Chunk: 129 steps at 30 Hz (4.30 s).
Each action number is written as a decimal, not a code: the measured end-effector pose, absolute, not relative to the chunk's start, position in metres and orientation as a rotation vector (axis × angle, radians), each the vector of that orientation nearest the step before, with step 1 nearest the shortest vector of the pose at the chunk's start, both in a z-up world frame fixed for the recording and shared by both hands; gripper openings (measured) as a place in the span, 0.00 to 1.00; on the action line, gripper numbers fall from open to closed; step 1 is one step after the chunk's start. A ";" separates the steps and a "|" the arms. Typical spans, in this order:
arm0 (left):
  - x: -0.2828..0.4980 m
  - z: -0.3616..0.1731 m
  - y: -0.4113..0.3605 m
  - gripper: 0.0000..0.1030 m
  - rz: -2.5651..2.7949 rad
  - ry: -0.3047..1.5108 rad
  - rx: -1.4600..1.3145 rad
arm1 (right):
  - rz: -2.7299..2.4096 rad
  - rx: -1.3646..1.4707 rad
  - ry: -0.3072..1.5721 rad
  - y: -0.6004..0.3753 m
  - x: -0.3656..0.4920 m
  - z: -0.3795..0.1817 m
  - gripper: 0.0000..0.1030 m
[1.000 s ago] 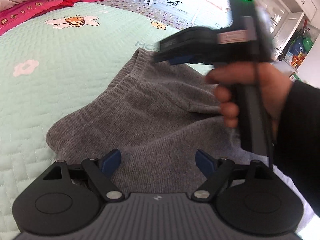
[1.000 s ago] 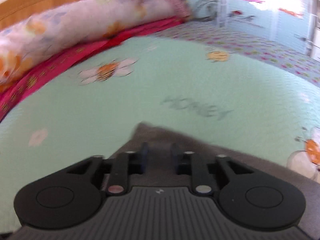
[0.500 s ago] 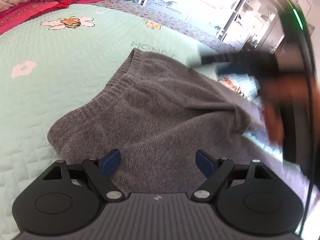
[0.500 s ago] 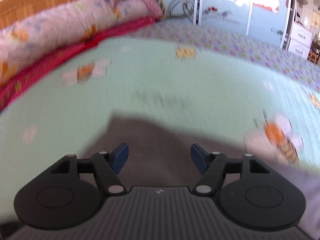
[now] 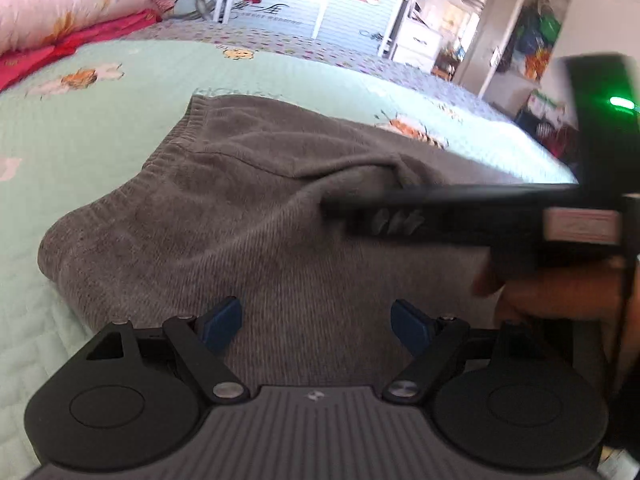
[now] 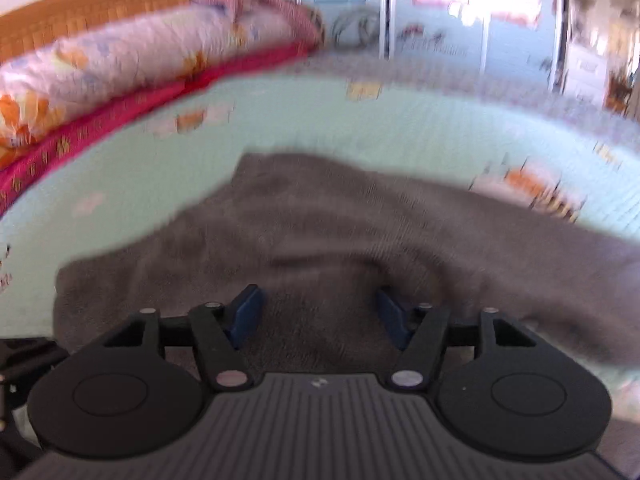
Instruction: Fold clothes
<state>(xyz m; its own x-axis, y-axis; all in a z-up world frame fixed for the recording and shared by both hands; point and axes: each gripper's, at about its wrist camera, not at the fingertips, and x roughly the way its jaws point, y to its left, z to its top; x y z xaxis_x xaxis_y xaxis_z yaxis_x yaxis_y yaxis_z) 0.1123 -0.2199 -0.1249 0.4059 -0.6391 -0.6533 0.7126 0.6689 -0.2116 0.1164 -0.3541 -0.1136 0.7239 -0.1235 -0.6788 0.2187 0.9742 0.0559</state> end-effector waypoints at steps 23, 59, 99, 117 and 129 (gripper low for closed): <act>0.043 -0.079 -0.182 0.83 -0.884 0.761 0.088 | -0.155 0.442 0.581 -0.381 0.018 -0.089 0.71; -0.081 -0.023 -0.236 0.83 -0.866 0.942 0.096 | -0.895 0.946 0.019 -0.548 -0.386 -0.124 0.69; 0.151 -0.131 -0.128 0.83 -0.506 1.272 -0.817 | -0.746 1.336 -0.117 -0.586 -0.378 -0.154 0.69; 0.156 -0.143 -0.115 0.09 -0.495 1.213 -0.771 | -0.823 1.426 -0.072 -0.594 -0.376 -0.168 0.09; 0.166 -0.138 -0.125 0.42 -0.497 1.218 -0.811 | -0.919 1.301 -0.031 -0.582 -0.381 -0.146 0.57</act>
<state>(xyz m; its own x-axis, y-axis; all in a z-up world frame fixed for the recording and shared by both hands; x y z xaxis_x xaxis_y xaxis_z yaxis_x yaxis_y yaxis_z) 0.1657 -0.1251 -0.1382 0.2943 -0.7245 -0.6233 -0.0819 0.6307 -0.7717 -0.3808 -0.5820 -0.1460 0.6593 -0.5930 -0.4622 0.5606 -0.0219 0.8278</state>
